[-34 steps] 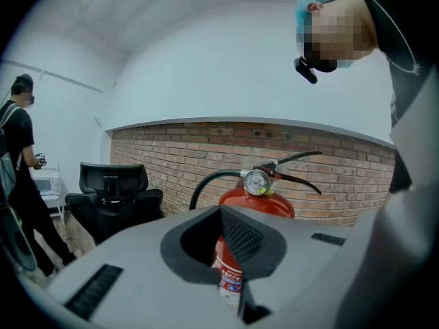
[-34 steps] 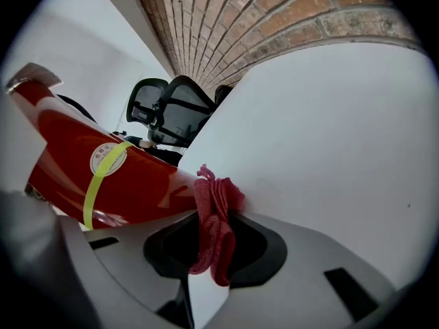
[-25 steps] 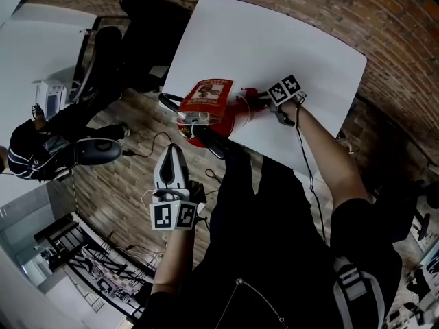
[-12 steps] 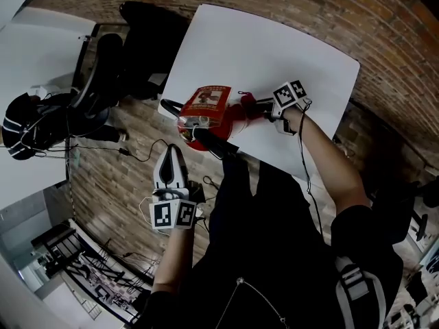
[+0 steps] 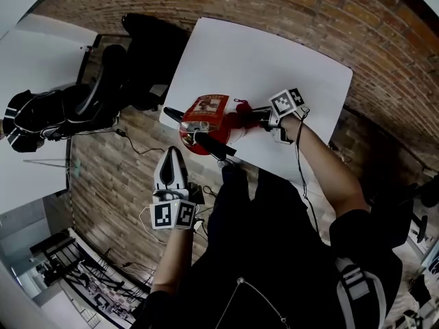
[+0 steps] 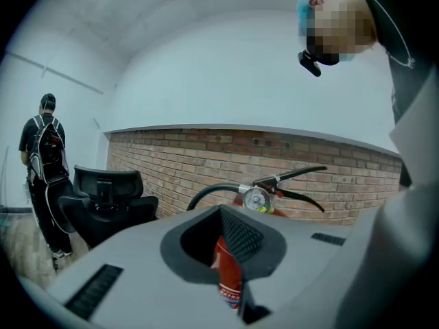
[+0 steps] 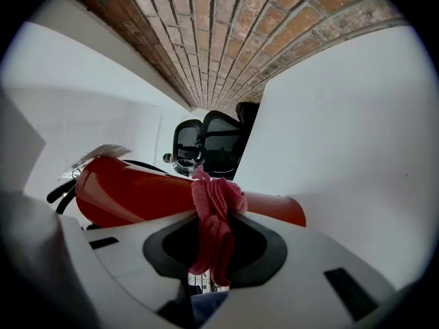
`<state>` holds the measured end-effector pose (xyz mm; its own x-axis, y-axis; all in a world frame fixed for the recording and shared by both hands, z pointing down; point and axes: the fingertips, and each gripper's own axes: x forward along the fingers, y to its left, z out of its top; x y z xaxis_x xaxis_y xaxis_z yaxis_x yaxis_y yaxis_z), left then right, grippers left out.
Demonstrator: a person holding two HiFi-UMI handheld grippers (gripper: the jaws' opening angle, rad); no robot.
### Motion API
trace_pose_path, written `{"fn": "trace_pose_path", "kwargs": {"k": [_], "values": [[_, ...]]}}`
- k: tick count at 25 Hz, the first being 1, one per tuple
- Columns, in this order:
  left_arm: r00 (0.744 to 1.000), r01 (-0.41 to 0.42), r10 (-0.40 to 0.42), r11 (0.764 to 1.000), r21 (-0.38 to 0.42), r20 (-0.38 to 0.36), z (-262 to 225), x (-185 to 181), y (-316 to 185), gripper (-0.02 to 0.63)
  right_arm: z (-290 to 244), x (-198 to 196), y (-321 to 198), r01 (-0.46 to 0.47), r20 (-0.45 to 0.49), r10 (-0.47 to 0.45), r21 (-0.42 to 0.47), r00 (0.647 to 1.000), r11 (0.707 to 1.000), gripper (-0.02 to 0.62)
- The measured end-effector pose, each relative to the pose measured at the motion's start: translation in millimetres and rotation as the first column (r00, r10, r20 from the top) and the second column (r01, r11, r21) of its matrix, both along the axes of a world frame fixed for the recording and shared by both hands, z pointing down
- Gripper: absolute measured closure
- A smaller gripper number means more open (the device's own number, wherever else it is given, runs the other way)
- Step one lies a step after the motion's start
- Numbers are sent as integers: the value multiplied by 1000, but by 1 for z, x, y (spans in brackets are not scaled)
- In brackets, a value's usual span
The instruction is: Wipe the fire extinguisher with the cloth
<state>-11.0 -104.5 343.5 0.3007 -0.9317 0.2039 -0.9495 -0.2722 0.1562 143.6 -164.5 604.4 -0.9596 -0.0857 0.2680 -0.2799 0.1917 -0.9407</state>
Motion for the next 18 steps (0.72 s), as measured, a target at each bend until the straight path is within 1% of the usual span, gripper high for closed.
{"fn": "trace_pose_path", "kwargs": {"k": [7, 13, 16, 18], "values": [[1000, -6, 6, 1000, 15, 2, -7, 1, -2, 577, -31, 1, 0, -31, 54, 32, -21, 998, 999, 492], [1000, -4, 4, 1000, 27, 1, -14, 0, -2, 575, -62, 4, 1, -80, 128, 90, -81, 988, 993, 492], [1000, -3, 3, 999, 36, 1, -16, -1, -1, 575, -82, 6, 2, -90, 156, 102, -80, 982, 993, 492], [1000, -3, 3, 999, 42, -1, -17, -2, -1, 575, -95, 6, 3, -88, 167, 97, -62, 981, 994, 492]]}}
